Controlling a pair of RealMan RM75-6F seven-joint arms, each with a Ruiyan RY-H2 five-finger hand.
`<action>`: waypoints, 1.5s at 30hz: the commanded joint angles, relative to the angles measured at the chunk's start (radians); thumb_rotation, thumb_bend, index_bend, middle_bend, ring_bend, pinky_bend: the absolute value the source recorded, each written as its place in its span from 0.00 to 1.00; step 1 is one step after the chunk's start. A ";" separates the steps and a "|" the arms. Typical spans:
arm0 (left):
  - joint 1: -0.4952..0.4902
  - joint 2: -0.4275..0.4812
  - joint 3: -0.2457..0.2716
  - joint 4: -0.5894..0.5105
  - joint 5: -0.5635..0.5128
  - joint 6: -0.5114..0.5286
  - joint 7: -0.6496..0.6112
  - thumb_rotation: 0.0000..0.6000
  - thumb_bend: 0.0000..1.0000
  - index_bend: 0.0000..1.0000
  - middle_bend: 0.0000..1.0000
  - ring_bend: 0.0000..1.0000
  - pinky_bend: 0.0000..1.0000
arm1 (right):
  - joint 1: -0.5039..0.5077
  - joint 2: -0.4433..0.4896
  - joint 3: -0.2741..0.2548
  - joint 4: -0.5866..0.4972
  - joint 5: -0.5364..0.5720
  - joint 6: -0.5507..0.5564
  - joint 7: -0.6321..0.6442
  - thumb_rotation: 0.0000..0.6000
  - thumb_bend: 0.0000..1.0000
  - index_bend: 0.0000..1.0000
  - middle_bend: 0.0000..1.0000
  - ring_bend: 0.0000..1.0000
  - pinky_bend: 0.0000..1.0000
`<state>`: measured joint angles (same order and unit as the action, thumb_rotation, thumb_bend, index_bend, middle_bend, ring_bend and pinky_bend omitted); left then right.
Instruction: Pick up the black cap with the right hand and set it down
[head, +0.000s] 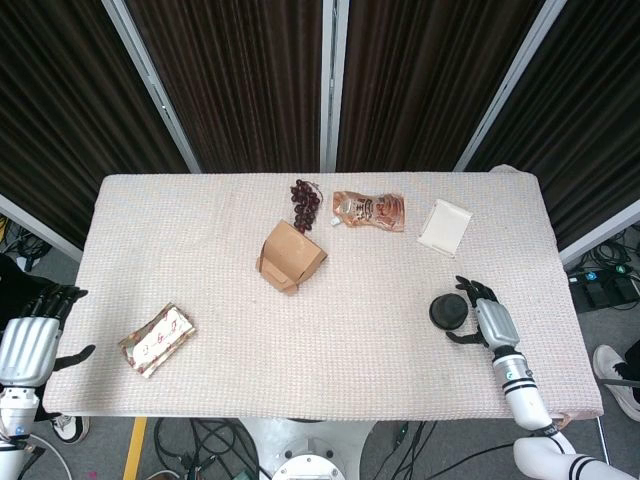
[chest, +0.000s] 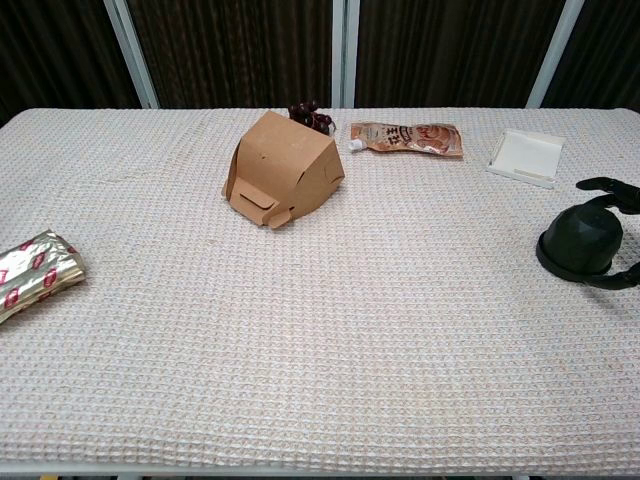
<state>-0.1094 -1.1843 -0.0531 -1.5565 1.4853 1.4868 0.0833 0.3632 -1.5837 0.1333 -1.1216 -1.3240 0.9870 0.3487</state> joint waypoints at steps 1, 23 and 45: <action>0.001 0.001 0.000 0.002 0.001 0.002 -0.004 1.00 0.04 0.21 0.19 0.12 0.28 | 0.005 -0.008 -0.002 0.006 -0.002 -0.005 0.001 1.00 0.04 0.00 0.17 0.00 0.00; 0.002 -0.001 0.002 0.004 -0.003 -0.005 -0.011 1.00 0.04 0.21 0.19 0.12 0.28 | 0.016 -0.029 -0.007 0.023 0.009 -0.007 -0.020 1.00 0.06 0.00 0.22 0.00 0.00; -0.001 0.002 0.000 -0.001 -0.006 -0.010 -0.011 1.00 0.04 0.21 0.19 0.12 0.28 | 0.015 -0.019 -0.002 0.006 0.020 0.002 -0.035 1.00 0.11 0.00 0.29 0.00 0.00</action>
<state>-0.1102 -1.1823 -0.0527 -1.5573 1.4791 1.4769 0.0723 0.3785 -1.6028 0.1305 -1.1147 -1.3032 0.9884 0.3141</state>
